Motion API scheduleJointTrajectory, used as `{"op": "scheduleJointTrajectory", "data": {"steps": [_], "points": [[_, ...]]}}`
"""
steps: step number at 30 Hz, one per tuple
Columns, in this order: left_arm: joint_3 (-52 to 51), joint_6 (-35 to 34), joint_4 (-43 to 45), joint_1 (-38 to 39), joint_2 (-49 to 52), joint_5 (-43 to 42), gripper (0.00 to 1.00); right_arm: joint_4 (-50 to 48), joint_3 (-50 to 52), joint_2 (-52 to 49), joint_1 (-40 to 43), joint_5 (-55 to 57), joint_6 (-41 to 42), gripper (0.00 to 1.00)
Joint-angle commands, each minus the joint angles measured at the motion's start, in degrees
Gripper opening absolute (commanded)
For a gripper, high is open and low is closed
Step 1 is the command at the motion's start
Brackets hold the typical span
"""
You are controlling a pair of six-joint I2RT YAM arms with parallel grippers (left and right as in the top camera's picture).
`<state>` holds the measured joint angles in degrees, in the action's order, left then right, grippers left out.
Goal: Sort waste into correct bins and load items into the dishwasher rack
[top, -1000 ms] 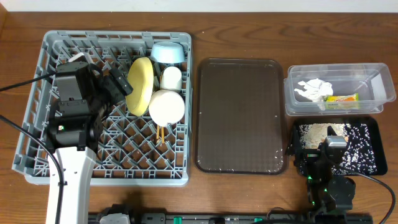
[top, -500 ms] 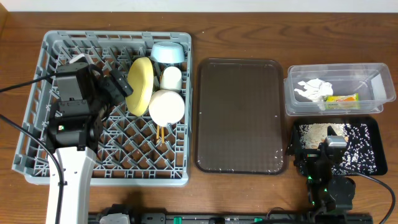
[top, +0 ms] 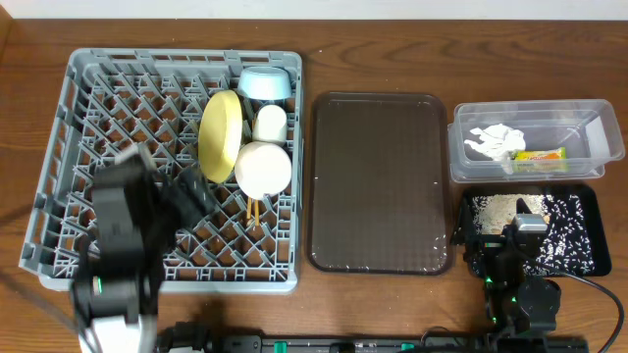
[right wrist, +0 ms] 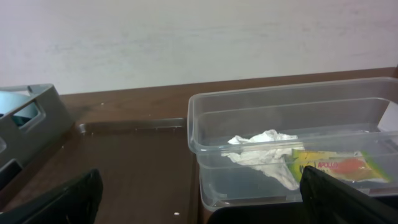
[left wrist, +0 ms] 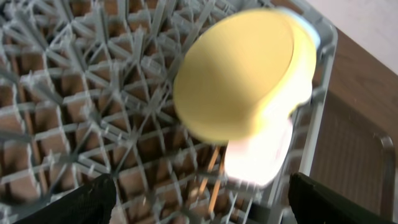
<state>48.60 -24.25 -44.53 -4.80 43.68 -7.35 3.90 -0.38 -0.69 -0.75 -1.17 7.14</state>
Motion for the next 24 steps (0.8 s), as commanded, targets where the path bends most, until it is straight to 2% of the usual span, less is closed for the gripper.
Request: {"op": "scheduleJointTrajectory", "data": {"steps": [1,6,13,19,24], "points": [[-6.8,-0.83,-0.2,0.11,-10.12,-0.2,0.9,0.22,0.09,0.37,0.79,-0.42,-0.57,0.99],[-13.92,-1.14,-0.2,0.11,-25.46,-0.15,0.89,0.2,0.09,0.37,0.79,-0.39,-0.57,0.99],[-19.45,-1.14,2.29,0.11,-36.17,0.48,0.9,0.22,0.09,0.37,0.79,-0.39,-0.57,0.99],[-26.95,-1.14,14.43,0.11,-41.42,0.48,0.89,0.22,0.09,0.37,0.79,-0.42,-0.57,0.99],[-34.45,-1.14,30.82,0.11,-43.56,0.48,0.9,0.22,0.09,0.37,0.79,-0.39,-0.57,0.99]]}}
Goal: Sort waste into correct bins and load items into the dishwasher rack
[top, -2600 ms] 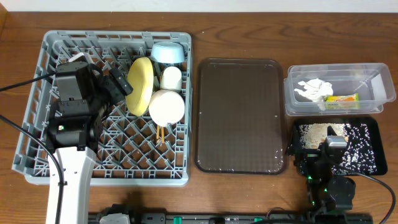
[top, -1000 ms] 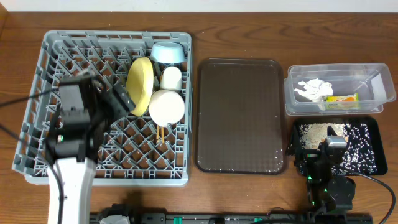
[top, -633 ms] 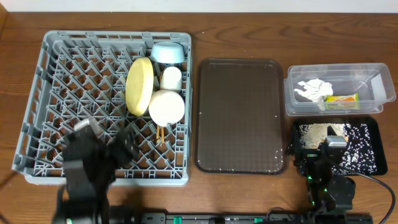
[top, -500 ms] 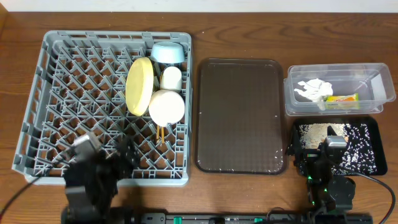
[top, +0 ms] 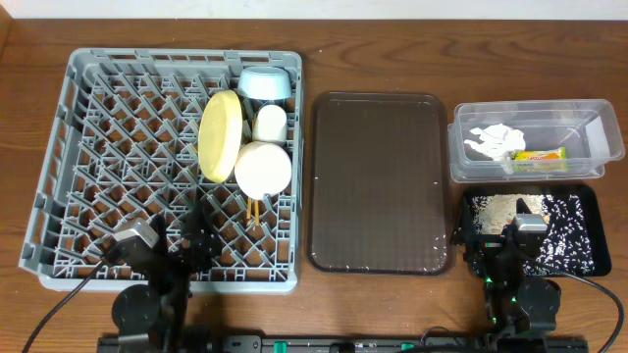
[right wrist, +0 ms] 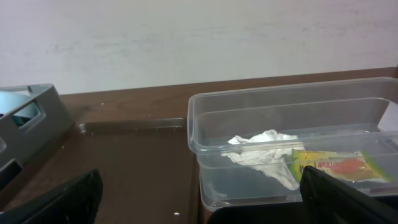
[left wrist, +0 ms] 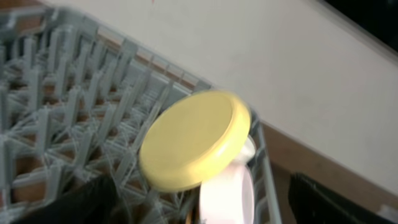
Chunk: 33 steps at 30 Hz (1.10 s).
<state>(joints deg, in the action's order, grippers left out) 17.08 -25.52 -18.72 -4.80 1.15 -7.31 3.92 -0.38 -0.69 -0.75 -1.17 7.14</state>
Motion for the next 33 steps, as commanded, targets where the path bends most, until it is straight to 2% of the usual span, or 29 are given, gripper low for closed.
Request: {"op": "scheduleJointTrajectory", "data": {"steps": [1,6,9,23,26,31,33], "points": [[-4.07,0.13,8.07,0.11,-1.05,0.44,0.89,0.2,0.09,0.37,0.79,-0.42,-0.57,0.99],[-9.29,0.15,22.16,0.11,-1.05,0.46,0.89,0.2,0.09,0.37,0.79,-0.39,-0.57,0.99],[-11.37,0.15,25.51,0.11,-1.05,0.46,0.89,0.2,0.09,0.37,0.79,-0.42,-0.57,0.99],[-16.85,3.32,23.76,0.15,-1.05,0.46,0.9,0.17,0.09,0.37,0.79,-0.42,-0.57,0.99],[-16.85,6.91,21.0,0.72,-1.05,0.48,0.9,0.2,0.09,0.37,0.79,-0.39,-0.57,0.99],[-16.85,17.44,14.97,1.7,-1.05,0.5,0.9,0.2,0.09,0.37,0.79,-0.42,-0.57,0.99],[-16.85,20.7,15.13,1.79,-1.05,0.44,0.9,0.2,0.09,0.37,0.79,-0.39,-0.57,0.99]]}}
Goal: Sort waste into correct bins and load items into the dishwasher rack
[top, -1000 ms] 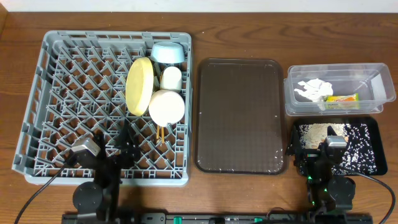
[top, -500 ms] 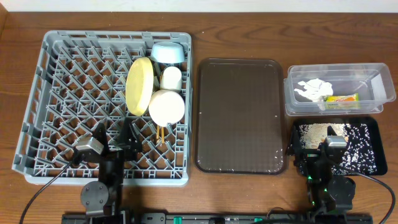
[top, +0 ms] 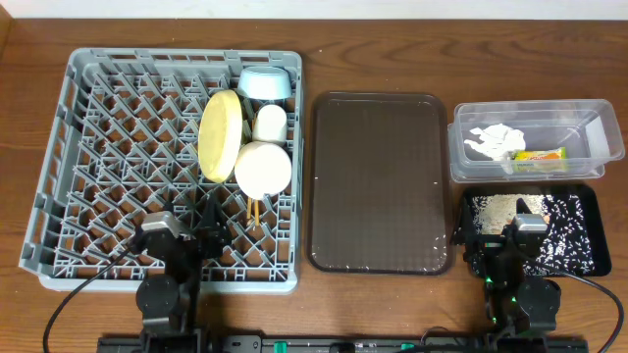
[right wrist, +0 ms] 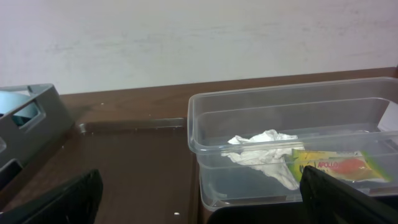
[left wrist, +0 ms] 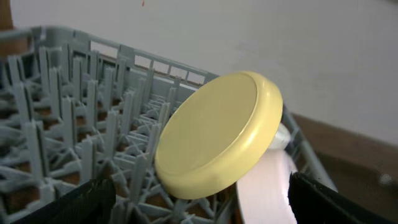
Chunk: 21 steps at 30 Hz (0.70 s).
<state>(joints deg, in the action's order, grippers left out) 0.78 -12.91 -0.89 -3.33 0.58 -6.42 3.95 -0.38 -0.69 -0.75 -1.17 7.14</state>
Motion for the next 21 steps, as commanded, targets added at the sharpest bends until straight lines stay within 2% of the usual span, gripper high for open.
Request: {"op": "scheduleJointTrajectory", "data": {"steps": [1,6,13,17,21], "points": [[-0.55,9.33,-2.71,0.44,-0.48,-0.44,0.9,0.17,0.09,0.37,0.79,-0.42,-0.57,0.99],[-0.55,15.78,-2.69,2.56,-0.48,-0.42,0.9,0.15,0.09,0.37,0.79,-0.39,-0.57,0.99],[-0.55,12.96,-1.62,4.07,-0.48,-0.68,0.9,0.15,0.09,0.37,0.79,-0.42,-0.57,0.99],[-0.55,12.83,2.32,4.07,-0.5,-0.68,0.9,0.17,0.09,0.37,0.79,-0.42,-0.57,0.99],[-0.55,12.83,2.1,4.07,-0.5,-0.7,0.9,0.17,0.09,0.37,0.79,-0.42,-0.57,0.99]]}}
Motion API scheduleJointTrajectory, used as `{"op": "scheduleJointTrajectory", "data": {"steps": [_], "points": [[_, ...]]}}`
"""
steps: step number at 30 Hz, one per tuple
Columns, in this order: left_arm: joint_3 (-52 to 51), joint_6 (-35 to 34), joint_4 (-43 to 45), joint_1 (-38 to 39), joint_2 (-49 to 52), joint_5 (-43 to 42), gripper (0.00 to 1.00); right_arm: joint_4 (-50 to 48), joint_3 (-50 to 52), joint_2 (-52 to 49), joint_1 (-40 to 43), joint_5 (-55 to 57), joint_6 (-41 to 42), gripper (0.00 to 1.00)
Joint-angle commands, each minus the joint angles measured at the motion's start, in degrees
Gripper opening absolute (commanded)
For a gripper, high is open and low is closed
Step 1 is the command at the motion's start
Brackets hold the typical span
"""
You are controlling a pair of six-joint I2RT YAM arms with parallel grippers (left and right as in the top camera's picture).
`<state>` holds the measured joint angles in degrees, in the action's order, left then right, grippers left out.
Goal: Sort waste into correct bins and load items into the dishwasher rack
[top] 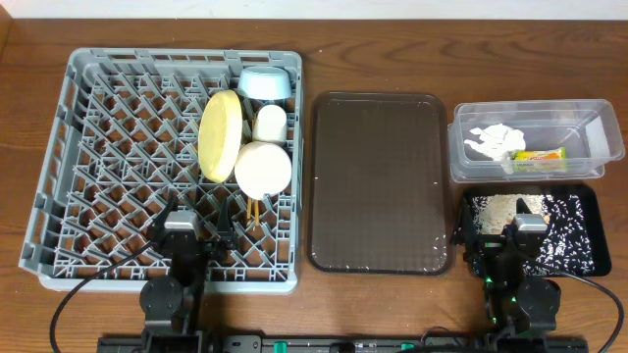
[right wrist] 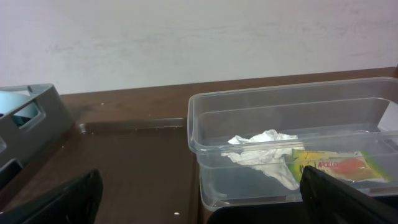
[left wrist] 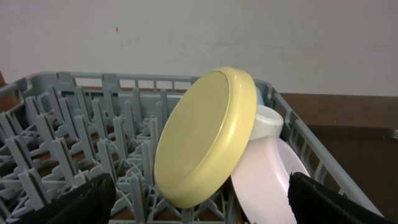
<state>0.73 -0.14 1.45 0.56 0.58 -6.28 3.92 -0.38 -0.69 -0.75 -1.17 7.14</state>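
A grey dishwasher rack (top: 98, 147) holds a yellow plate (top: 220, 134) on edge, a white bowl (top: 263, 169), a white cup (top: 270, 123), a light blue bowl (top: 265, 84) and chopsticks (top: 253, 211). My left gripper (top: 199, 227) sits low at the rack's front edge, open and holding nothing. It faces the yellow plate (left wrist: 208, 134) and the white bowl (left wrist: 267, 180). My right gripper (top: 510, 245) rests open at the black bin (top: 579, 235). A clear bin (right wrist: 280, 118) holds a crumpled tissue (right wrist: 261, 146) and a snack wrapper (right wrist: 339, 165).
A bare brown tray (top: 379, 181) lies between the rack and the two bins. The clear bin (top: 535, 142) stands behind the black one at the right. Both arm bases sit at the table's front edge. A pale wall rises behind the table.
My left gripper has shifted slightly right along the rack's front and levelled, so its camera faces the yellow plate more squarely. The right arm and all objects are unchanged.
My left arm stood raised and blurred over the rack's front left, open and holding nothing. Then it was down low at the rack's front edge. Since then it has edged right and come to rest there. The right arm stayed still at the black bin throughout.
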Motion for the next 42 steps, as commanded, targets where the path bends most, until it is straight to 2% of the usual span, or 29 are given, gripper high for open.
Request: {"op": "scheduleJointTrajectory", "data": {"steps": [1,6,42], "points": [[-0.5,0.04,-1.05,0.17,-0.5,-0.85,0.9,0.2,0.09,0.37,0.79,-0.39,-0.57,0.99],[-0.5,0.09,-4.9,0.17,-0.5,-0.79,0.9,0.2,0.09,0.37,0.79,-0.39,-0.57,0.99],[-0.5,0.09,-4.85,0.17,-0.35,-0.79,0.9,0.2,0.09,0.37,0.79,-0.39,-0.57,0.99]]}}
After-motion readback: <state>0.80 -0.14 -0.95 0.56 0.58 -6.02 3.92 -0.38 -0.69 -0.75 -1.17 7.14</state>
